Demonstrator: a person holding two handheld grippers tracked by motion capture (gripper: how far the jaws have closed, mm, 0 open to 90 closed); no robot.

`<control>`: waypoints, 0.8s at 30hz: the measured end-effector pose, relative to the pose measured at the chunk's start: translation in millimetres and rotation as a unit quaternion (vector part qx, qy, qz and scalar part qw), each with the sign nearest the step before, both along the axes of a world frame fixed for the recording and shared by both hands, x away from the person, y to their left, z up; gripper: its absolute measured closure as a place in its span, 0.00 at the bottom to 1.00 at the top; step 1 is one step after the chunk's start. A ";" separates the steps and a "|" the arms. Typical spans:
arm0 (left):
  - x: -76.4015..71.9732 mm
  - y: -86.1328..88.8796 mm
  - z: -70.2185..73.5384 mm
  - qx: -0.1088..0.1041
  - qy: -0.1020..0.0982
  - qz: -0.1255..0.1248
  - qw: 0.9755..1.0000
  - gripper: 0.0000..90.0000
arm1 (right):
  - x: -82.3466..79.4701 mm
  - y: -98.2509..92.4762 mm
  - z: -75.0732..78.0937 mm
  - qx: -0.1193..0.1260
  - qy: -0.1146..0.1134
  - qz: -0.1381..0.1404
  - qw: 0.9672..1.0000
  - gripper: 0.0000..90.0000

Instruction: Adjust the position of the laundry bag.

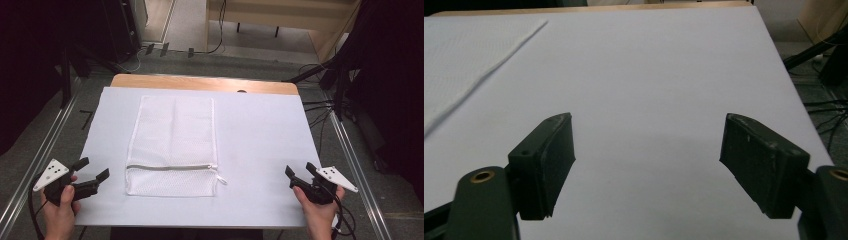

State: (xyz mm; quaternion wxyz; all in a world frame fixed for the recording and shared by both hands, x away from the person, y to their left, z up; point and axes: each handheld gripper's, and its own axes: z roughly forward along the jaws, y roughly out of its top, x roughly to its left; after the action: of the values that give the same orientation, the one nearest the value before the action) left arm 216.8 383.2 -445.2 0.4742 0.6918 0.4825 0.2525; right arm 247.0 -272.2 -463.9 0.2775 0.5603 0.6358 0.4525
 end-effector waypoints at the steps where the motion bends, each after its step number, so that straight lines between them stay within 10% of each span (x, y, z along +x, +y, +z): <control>1: -0.4 -0.6 -0.4 0.001 0.001 0.000 1.000 0.15 | 1.3 4.3 0.8 0.004 0.001 -0.002 1.000 0.26; 14: 0.8 -11.4 -2.9 0.011 0.006 -0.016 1.000 0.15 | 23.0 113.8 -1.9 0.023 0.018 0.088 0.996 0.44; 24: 2.0 -16.5 -4.2 0.019 0.009 -0.029 0.999 0.15 | 39.7 177.0 -10.6 0.020 0.047 0.158 0.986 0.57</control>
State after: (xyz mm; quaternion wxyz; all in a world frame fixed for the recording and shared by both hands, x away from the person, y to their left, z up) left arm 218.8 366.7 -449.4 0.4636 0.7166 0.4617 0.2416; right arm 286.7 -95.2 -474.6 0.1607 0.4790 0.7194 0.4767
